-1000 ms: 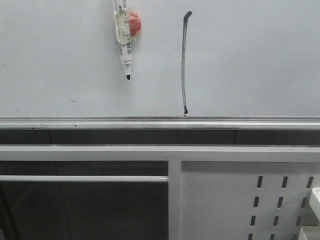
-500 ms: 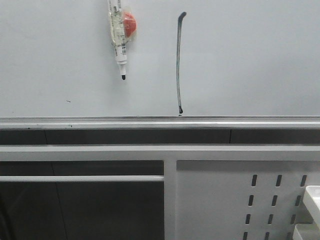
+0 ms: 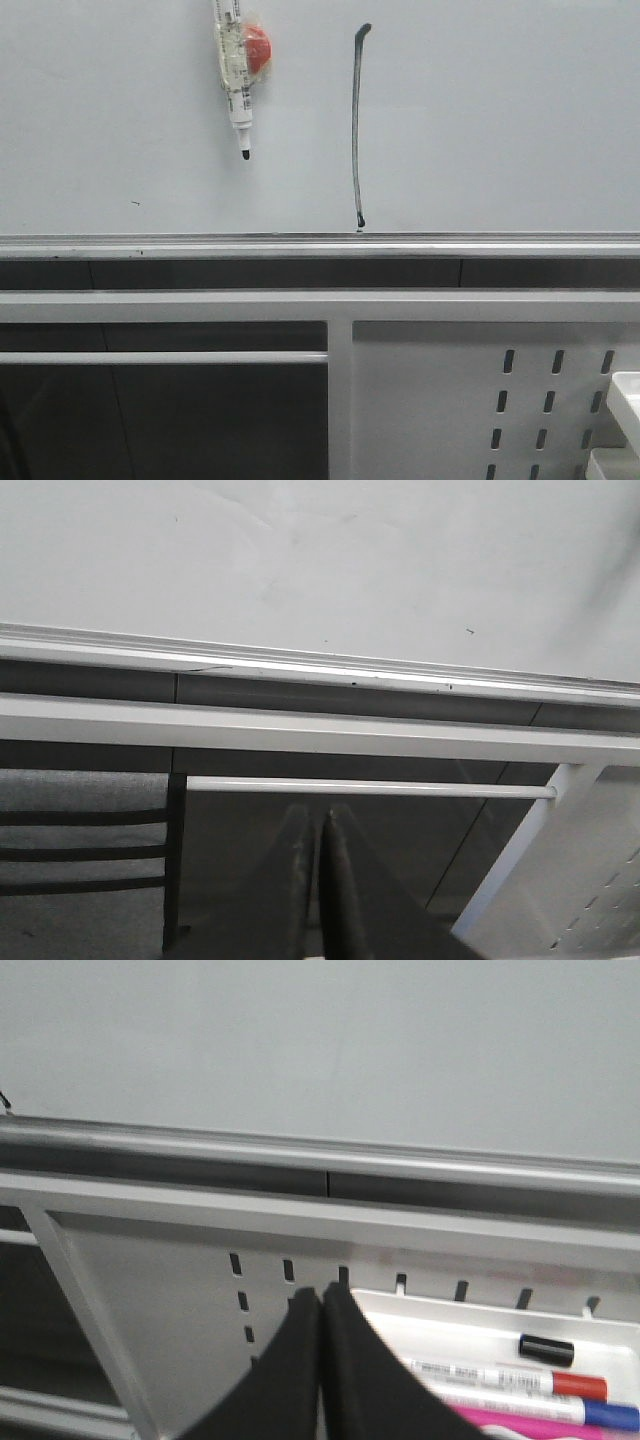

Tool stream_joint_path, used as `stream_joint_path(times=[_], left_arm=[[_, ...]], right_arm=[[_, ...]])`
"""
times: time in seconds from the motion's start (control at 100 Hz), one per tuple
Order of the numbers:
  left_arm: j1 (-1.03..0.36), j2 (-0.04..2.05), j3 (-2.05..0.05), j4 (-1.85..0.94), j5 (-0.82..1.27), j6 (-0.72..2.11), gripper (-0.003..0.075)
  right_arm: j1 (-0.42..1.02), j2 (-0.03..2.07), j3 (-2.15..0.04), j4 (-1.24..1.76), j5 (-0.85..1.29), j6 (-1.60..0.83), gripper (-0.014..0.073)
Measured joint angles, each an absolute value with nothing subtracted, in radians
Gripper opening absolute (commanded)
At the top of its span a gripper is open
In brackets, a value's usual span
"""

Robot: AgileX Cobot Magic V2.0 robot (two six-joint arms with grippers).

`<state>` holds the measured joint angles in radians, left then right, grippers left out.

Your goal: Write number 1 on whiteboard

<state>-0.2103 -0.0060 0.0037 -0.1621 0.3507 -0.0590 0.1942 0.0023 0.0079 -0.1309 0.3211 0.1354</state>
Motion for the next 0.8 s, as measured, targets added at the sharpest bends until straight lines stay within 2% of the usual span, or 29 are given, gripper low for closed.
stream_joint_path(times=[0.8], left_arm=[[-0.210, -0.006, 0.004, -0.165, 0.351, -0.059, -0.0020]], right_arm=[[0.192, -0.012, 0.008, -0.138, 0.330, 0.140, -0.0050]])
